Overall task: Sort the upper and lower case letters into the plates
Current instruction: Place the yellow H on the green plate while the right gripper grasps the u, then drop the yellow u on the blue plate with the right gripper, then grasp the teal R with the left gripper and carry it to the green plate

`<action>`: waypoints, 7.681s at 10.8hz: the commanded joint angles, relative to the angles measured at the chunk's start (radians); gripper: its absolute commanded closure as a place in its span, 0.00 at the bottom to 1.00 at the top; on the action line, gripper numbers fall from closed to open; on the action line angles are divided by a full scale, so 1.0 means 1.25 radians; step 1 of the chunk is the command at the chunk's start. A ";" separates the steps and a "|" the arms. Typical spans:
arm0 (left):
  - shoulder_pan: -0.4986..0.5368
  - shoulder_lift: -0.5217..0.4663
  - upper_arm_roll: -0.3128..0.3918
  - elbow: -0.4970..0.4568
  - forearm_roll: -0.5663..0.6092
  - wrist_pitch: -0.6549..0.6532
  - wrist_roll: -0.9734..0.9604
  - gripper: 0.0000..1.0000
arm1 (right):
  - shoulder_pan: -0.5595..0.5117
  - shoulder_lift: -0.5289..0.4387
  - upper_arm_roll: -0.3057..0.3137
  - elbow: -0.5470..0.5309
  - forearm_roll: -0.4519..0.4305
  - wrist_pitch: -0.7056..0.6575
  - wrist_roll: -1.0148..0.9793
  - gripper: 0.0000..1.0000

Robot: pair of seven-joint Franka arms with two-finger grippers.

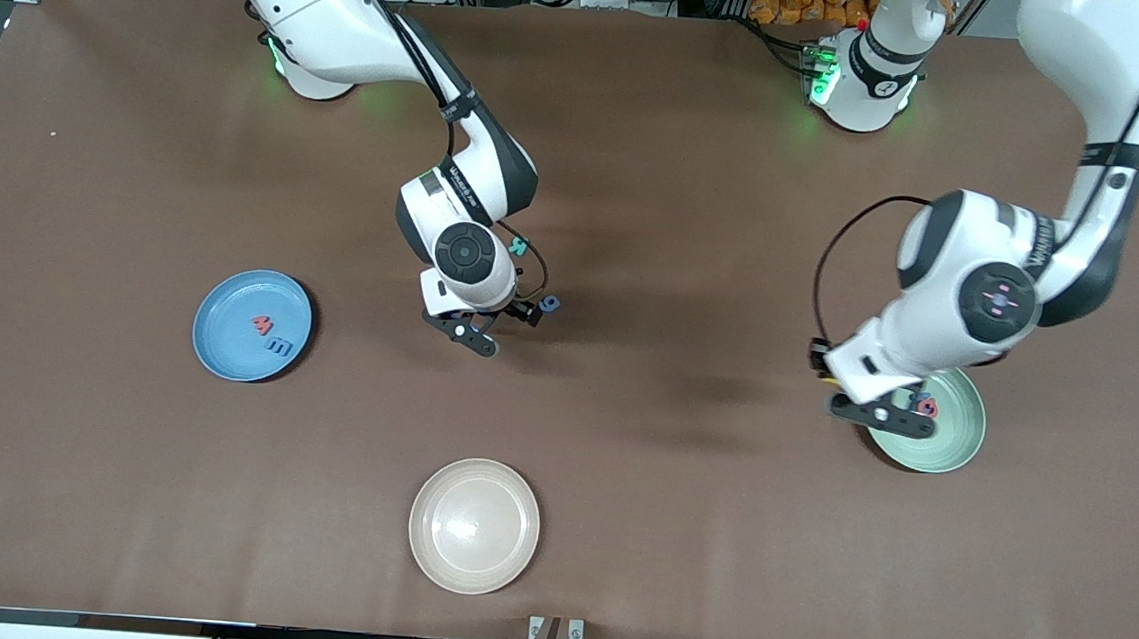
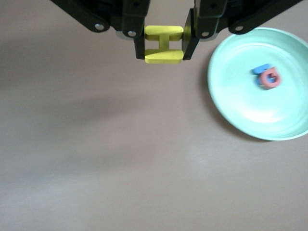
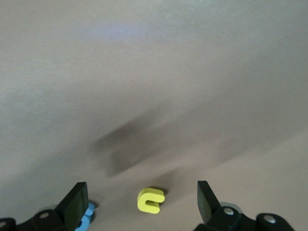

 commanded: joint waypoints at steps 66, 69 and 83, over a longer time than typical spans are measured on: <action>-0.893 0.391 0.221 0.256 -0.091 0.245 -0.599 0.22 | -0.490 -0.178 0.010 -0.122 -0.091 -0.113 -0.697 0.00; -0.898 0.399 0.223 0.257 -0.091 0.245 -0.601 0.83 | -0.476 -0.178 0.010 -0.120 -0.091 -0.113 -0.686 0.00; -0.285 0.036 0.073 0.040 -0.085 0.008 -0.293 1.00 | -0.259 -0.176 0.029 -0.074 -0.047 -0.034 -0.392 0.00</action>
